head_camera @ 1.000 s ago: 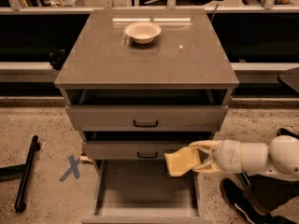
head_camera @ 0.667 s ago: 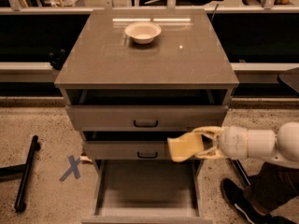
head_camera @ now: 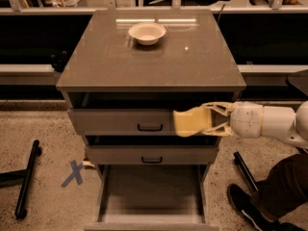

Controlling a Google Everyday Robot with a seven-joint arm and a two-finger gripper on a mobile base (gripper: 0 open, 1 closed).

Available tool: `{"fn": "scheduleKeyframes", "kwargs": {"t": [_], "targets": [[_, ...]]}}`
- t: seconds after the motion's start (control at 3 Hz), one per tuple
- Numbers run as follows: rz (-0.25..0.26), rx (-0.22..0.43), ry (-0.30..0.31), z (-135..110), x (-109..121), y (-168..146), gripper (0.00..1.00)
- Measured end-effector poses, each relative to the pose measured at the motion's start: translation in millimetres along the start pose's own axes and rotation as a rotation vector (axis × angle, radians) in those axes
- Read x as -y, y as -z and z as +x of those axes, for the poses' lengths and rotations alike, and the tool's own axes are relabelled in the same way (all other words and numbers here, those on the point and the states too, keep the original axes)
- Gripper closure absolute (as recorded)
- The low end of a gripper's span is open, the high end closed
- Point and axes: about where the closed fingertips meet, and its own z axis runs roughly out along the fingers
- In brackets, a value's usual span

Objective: Pick sponge from bottom drawer and place on counter

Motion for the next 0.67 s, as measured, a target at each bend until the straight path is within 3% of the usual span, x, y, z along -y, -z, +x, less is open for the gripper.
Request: {"fn": "scheduleKeyframes", "kwargs": {"t": [0.33, 0.67], "targets": [[0.002, 0.0, 0.001, 0, 1, 0, 1.0], [0.023, 0.024, 0.0, -4, 17, 8, 1.0]]}}
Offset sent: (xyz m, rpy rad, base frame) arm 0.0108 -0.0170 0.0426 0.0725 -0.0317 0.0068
